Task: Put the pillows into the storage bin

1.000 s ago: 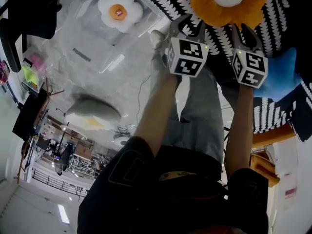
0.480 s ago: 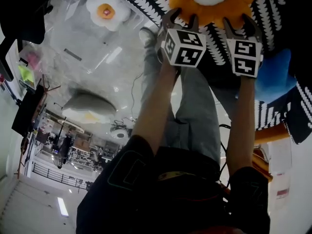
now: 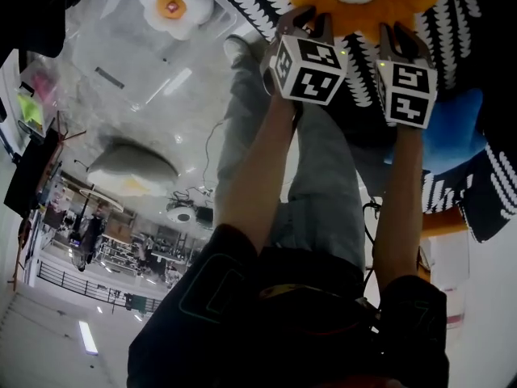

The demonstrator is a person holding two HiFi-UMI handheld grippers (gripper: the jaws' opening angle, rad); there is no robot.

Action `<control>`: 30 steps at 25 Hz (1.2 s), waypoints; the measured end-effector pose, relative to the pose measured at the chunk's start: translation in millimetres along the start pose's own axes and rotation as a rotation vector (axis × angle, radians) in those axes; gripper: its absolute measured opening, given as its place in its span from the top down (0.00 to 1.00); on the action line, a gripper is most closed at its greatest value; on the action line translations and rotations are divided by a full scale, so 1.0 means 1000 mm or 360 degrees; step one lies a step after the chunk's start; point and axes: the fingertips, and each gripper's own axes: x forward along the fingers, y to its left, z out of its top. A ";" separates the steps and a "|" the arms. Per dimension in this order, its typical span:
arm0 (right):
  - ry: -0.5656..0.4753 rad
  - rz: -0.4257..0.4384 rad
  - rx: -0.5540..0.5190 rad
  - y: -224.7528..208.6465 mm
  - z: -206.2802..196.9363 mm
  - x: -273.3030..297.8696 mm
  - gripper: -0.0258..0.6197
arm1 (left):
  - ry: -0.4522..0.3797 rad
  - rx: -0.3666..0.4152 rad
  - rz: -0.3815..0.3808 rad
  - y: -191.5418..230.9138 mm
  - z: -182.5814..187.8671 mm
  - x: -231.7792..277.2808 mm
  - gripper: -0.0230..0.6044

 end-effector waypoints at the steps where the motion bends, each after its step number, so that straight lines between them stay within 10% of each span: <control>1: -0.0009 -0.0010 0.0003 0.001 0.003 -0.004 0.93 | -0.0029 -0.0018 -0.0023 0.000 0.002 -0.007 0.89; 23: -0.0206 0.0177 -0.0389 0.176 0.115 -0.049 0.94 | -0.0312 -0.0362 0.0275 0.139 -0.049 -0.161 0.92; 30: -0.0230 0.0296 -0.0588 0.295 0.089 -0.037 0.94 | -0.0350 -0.0504 0.0403 0.187 -0.159 -0.210 0.92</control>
